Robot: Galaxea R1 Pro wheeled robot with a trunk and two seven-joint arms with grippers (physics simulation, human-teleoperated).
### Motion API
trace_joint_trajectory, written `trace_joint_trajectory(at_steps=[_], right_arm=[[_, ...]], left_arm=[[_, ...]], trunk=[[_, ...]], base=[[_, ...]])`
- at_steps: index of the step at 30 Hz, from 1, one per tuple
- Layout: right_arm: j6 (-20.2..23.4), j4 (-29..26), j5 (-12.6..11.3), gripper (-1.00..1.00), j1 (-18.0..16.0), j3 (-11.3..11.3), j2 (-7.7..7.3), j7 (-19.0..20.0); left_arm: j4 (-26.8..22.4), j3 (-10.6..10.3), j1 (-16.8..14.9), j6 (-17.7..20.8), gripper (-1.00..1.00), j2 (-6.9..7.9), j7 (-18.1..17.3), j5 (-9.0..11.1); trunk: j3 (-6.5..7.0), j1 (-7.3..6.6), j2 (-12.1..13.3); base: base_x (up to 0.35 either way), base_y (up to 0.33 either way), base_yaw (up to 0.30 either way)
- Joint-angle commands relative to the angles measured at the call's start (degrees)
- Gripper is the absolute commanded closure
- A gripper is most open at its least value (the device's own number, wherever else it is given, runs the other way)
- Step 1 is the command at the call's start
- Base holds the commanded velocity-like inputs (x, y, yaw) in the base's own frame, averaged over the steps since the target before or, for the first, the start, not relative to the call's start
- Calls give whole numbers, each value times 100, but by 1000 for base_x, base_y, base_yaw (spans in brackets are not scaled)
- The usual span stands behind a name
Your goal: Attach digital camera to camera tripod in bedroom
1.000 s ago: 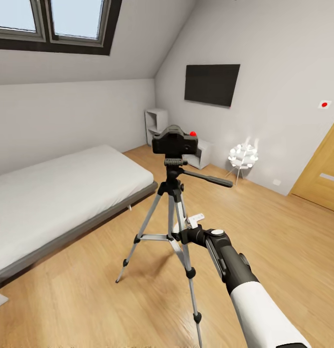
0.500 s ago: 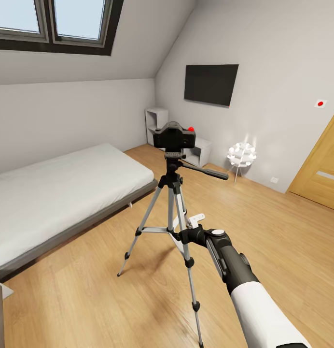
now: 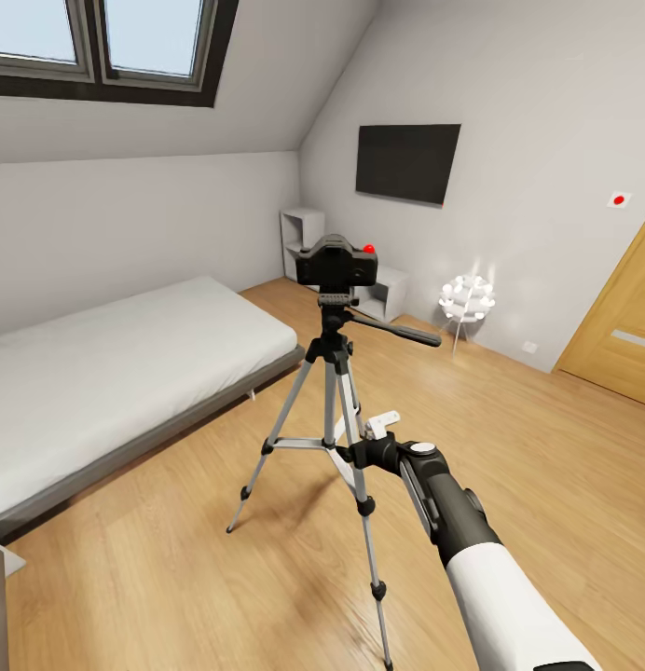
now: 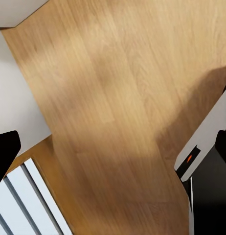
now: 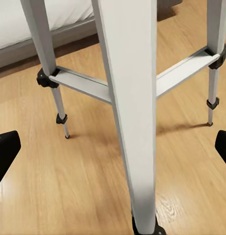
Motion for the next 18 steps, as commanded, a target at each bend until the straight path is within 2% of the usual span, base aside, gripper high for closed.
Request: trace_joint_trajectory(at_steps=[1,18], right_arm=[[20,-9,60,-100,-4,-7,2,37],[20,-9,61,-100,-4,-8,2,31]], left_arm=[[-3,-48,-4,26,-100,1,19,32],[-1,-48,-4,26,-100,1,19,37]], trunk=[[-11,3,-11],[-11,3,-11]], base=[[0,0,0],[0,0,0]])
